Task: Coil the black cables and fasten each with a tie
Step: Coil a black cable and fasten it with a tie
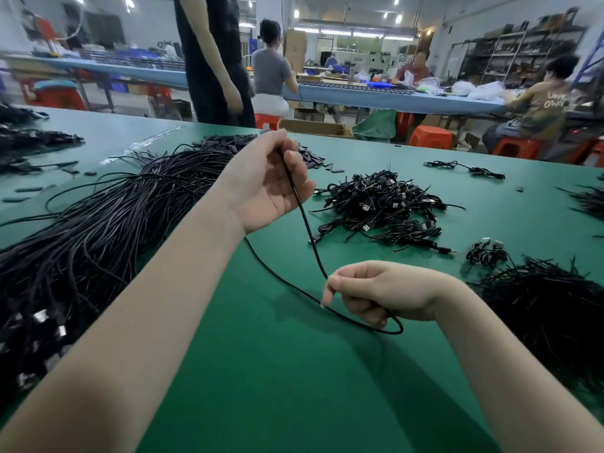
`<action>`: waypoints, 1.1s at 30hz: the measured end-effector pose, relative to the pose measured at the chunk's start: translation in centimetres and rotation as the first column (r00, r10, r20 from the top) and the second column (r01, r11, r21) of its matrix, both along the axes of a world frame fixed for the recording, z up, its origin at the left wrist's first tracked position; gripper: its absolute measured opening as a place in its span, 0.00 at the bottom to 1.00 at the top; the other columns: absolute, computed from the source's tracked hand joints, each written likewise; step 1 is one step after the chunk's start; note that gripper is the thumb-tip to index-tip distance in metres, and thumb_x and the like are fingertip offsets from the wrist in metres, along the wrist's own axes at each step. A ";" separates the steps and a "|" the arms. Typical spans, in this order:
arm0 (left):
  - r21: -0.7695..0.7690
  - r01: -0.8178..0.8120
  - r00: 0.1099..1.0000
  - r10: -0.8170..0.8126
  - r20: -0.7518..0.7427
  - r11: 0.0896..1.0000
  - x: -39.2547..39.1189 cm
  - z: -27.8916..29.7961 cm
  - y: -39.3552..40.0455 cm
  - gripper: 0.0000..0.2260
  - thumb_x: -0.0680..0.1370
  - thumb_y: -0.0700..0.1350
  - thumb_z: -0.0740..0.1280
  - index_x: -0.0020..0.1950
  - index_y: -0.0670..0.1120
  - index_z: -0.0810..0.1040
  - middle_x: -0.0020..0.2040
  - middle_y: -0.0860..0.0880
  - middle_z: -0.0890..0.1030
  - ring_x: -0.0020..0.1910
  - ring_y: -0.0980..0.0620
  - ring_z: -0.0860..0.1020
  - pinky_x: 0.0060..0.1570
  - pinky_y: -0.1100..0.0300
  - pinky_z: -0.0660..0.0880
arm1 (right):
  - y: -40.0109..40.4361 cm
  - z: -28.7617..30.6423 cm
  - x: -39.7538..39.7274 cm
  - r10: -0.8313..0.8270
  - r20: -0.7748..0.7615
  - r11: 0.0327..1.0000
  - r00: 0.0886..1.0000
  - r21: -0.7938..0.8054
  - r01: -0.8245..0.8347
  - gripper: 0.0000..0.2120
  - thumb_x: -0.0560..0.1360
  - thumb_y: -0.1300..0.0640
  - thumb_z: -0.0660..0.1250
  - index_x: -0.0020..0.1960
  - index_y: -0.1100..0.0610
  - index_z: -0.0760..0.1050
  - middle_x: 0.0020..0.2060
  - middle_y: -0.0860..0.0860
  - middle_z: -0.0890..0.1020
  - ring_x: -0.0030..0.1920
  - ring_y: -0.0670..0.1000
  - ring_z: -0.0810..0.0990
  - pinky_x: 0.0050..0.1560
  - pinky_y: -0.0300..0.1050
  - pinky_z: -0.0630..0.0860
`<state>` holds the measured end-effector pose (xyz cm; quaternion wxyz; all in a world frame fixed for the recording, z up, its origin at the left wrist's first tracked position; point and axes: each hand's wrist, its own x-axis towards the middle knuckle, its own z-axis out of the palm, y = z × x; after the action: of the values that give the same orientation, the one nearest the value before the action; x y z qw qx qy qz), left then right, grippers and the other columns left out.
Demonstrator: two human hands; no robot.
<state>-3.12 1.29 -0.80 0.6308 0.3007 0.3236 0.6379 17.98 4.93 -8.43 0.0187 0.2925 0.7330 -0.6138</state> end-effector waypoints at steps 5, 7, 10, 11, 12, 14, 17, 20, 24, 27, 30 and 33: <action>-0.004 0.655 0.726 -0.631 -0.275 0.755 -1.3 0.0 -1.6 0.15 0.78 0.49 0.63 0.35 0.44 0.81 0.33 0.47 0.82 0.34 0.49 0.83 0.41 0.55 0.80 | 0.4 1.8 0.2 -0.419 -0.232 0.769 0.878 0.423 0.479 0.22 0.70 0.39 0.69 0.32 0.53 0.65 0.26 0.47 0.62 0.25 0.47 0.59 0.26 0.39 0.56; -0.236 0.651 0.484 -0.634 -0.603 0.722 -0.6 -1.1 -1.6 0.17 0.76 0.54 0.62 0.41 0.46 0.85 0.41 0.46 0.85 0.42 0.48 0.84 0.45 0.56 0.81 | 0.4 3.3 0.7 -0.436 -0.426 0.737 0.793 0.336 0.586 0.22 0.67 0.40 0.71 0.31 0.53 0.63 0.25 0.47 0.61 0.25 0.47 0.57 0.26 0.38 0.56; -0.290 0.388 0.537 -0.470 -0.701 0.875 1.1 -2.0 -0.7 0.20 0.81 0.54 0.55 0.55 0.45 0.82 0.54 0.46 0.84 0.54 0.50 0.82 0.56 0.57 0.76 | -0.8 4.9 0.6 -0.318 -0.519 0.833 0.793 0.247 0.496 0.17 0.74 0.42 0.65 0.34 0.53 0.74 0.24 0.45 0.62 0.25 0.46 0.57 0.25 0.38 0.56; -0.234 0.287 0.637 -0.367 -0.677 0.929 1.4 -2.0 -0.3 0.19 0.82 0.53 0.54 0.57 0.44 0.80 0.53 0.46 0.84 0.52 0.51 0.83 0.56 0.57 0.76 | -1.2 5.1 0.4 -0.273 -0.525 0.860 0.806 0.243 0.449 0.14 0.78 0.45 0.62 0.39 0.51 0.78 0.25 0.44 0.64 0.25 0.45 0.58 0.25 0.37 0.57; -0.167 0.199 0.734 -0.260 -0.628 0.966 1.6 -1.9 0.0 0.18 0.83 0.52 0.54 0.58 0.43 0.79 0.52 0.46 0.84 0.50 0.51 0.83 0.55 0.57 0.76 | -1.6 5.0 0.0 -0.228 -0.518 0.887 0.825 0.240 0.396 0.12 0.80 0.47 0.60 0.46 0.49 0.80 0.25 0.44 0.65 0.25 0.45 0.59 0.25 0.36 0.58; -0.014 0.111 0.868 -0.104 -0.485 0.994 1.3 -1.3 0.3 0.18 0.84 0.51 0.53 0.60 0.42 0.77 0.52 0.45 0.84 0.50 0.51 0.83 0.53 0.57 0.79 | -2.0 4.1 -0.7 -0.134 -0.462 0.950 0.877 0.193 0.247 0.13 0.80 0.49 0.57 0.57 0.49 0.78 0.26 0.45 0.66 0.26 0.45 0.61 0.26 0.36 0.60; 0.228 0.135 0.981 -0.097 -0.169 0.964 0.2 0.5 -0.4 0.19 0.84 0.50 0.51 0.59 0.42 0.79 0.52 0.46 0.84 0.51 0.51 0.83 0.52 0.58 0.79 | -2.1 1.9 -1.5 -0.056 -0.321 0.993 0.945 0.082 0.087 0.13 0.82 0.50 0.56 0.54 0.48 0.79 0.28 0.46 0.65 0.29 0.47 0.60 0.30 0.38 0.61; 0.360 0.337 0.940 -0.292 -0.175 0.870 -1.5 1.6 -2.5 0.13 0.79 0.50 0.60 0.44 0.48 0.83 0.36 0.53 0.83 0.35 0.56 0.81 0.40 0.60 0.78 | -1.1 0.7 -1.6 -0.222 -0.243 0.924 0.944 0.257 0.283 0.16 0.80 0.47 0.59 0.41 0.53 0.79 0.26 0.45 0.65 0.28 0.48 0.61 0.30 0.40 0.60; -0.021 0.699 0.493 -0.503 -0.710 0.715 -1.7 0.6 -3.3 0.14 0.78 0.52 0.63 0.43 0.46 0.84 0.26 0.53 0.76 0.26 0.55 0.74 0.31 0.62 0.71 | 0.1 2.0 -0.5 -0.423 -0.442 0.621 0.791 0.494 0.609 0.22 0.74 0.44 0.69 0.35 0.62 0.72 0.22 0.42 0.66 0.24 0.43 0.61 0.25 0.32 0.60; -0.216 0.447 0.370 -0.399 -0.839 0.868 1.0 -0.9 -1.7 0.18 0.82 0.53 0.53 0.57 0.46 0.80 0.40 0.50 0.85 0.40 0.53 0.82 0.43 0.62 0.77 | -0.7 3.7 -0.8 -0.355 -0.596 0.456 0.720 0.562 0.690 0.17 0.77 0.47 0.66 0.36 0.58 0.76 0.22 0.41 0.70 0.24 0.41 0.65 0.25 0.33 0.61; -0.013 0.205 0.744 -0.164 -0.648 0.979 2.3 -1.5 -0.3 0.17 0.84 0.51 0.51 0.56 0.45 0.78 0.51 0.46 0.85 0.48 0.54 0.82 0.58 0.54 0.75 | -2.1 4.2 -2.1 -0.237 -0.612 0.569 0.754 0.542 0.619 0.10 0.81 0.54 0.59 0.47 0.48 0.78 0.28 0.39 0.76 0.28 0.39 0.71 0.29 0.33 0.67; 0.191 0.089 0.958 -0.032 -0.284 0.978 1.4 -0.2 -0.1 0.19 0.84 0.51 0.51 0.62 0.42 0.77 0.55 0.45 0.83 0.53 0.52 0.82 0.52 0.57 0.79 | -2.5 2.8 -2.9 -0.244 -0.541 0.821 0.805 0.327 0.469 0.12 0.83 0.54 0.55 0.48 0.46 0.77 0.26 0.42 0.71 0.28 0.44 0.66 0.29 0.37 0.64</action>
<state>-1.70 1.21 -1.05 0.5643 0.4600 0.3337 0.5989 15.05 2.39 -5.60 -0.3481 0.2652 0.7642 -0.4738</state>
